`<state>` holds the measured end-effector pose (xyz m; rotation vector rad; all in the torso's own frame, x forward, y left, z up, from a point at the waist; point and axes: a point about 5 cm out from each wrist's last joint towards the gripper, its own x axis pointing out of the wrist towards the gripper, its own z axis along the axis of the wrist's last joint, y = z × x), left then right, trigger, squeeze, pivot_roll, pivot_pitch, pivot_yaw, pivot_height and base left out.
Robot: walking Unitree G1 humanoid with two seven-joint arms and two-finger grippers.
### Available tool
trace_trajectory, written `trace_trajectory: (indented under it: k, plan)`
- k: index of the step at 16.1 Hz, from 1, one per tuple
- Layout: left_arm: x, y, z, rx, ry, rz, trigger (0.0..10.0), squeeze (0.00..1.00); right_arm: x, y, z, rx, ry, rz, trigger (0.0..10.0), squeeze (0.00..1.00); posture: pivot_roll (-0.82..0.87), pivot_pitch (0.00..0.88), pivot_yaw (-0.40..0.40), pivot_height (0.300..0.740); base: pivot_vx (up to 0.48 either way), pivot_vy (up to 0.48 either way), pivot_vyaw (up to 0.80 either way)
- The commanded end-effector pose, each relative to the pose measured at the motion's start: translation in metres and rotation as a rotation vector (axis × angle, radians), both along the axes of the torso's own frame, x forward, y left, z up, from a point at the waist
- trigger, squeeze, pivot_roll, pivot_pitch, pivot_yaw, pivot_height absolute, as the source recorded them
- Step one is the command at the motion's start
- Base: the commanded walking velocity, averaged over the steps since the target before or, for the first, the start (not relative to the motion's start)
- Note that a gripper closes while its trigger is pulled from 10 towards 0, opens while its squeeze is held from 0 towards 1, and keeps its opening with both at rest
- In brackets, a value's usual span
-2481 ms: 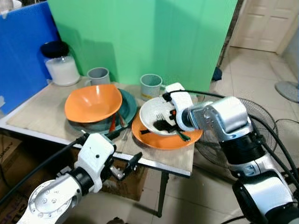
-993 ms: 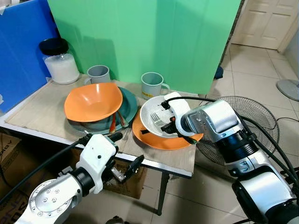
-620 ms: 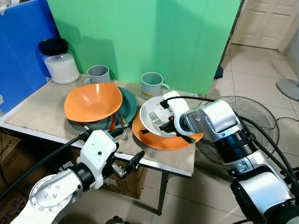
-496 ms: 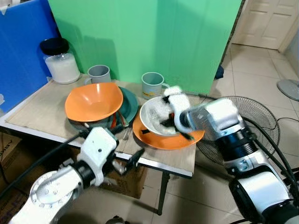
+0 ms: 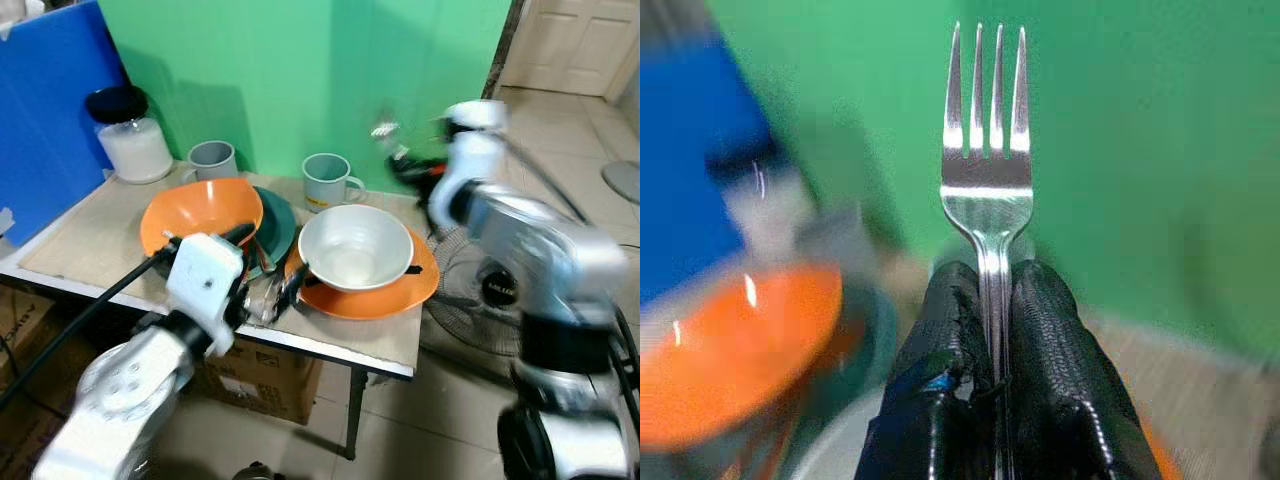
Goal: Setting the table
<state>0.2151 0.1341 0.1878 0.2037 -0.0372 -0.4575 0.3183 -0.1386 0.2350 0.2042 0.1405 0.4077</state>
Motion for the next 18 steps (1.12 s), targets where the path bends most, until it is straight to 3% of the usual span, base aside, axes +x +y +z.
trace_trajectory:
  k: [1, 4, 6, 9, 14, 18]
  plan:
    - [0.008, 0.001, 0.0, 0.014, -0.03, 0.084, 10.0, 0.0, -0.01, -0.012, 0.004, 0.018, -0.06, -0.078, 10.0, 0.0, -0.07, 0.0, 0.079, 0.74, 0.0, 0.0, 0.0]
    - [0.011, -0.004, -0.001, -0.003, -0.057, 0.158, 10.0, 0.0, -0.031, -0.024, -0.011, -0.086, -0.109, -0.184, 10.0, 0.0, -0.09, 0.0, 0.085, 0.74, 0.0, 0.0, -0.51]
    - [0.008, -0.003, -0.008, -0.004, -0.043, 0.207, 10.0, 0.0, -0.042, -0.033, -0.033, -0.144, -0.142, -0.252, 10.0, 0.0, -0.09, 0.0, 0.085, 0.74, 0.0, 0.0, -0.8]
    - [0.004, 0.001, -0.017, 0.044, -0.037, 0.229, 10.0, 0.0, -0.054, -0.041, -0.05, -0.17, -0.069, -0.338, 10.0, 0.0, -0.1, 0.0, 0.085, 0.74, 0.0, 0.0, -0.8]
    - [0.0, 0.005, -0.02, 0.063, -0.06, 0.269, 10.0, 0.0, -0.069, -0.031, -0.066, -0.209, -0.037, -0.323, 10.0, 0.0, -0.09, 0.0, 0.069, 0.74, 0.0, 0.0, -0.8]
    - [-0.005, 0.015, -0.025, 0.063, -0.043, 0.329, 10.0, 0.0, -0.065, -0.024, -0.072, -0.235, -0.01, -0.287, 10.0, 0.0, -0.06, 0.0, 0.036, 0.74, 0.0, 0.0, -0.8]
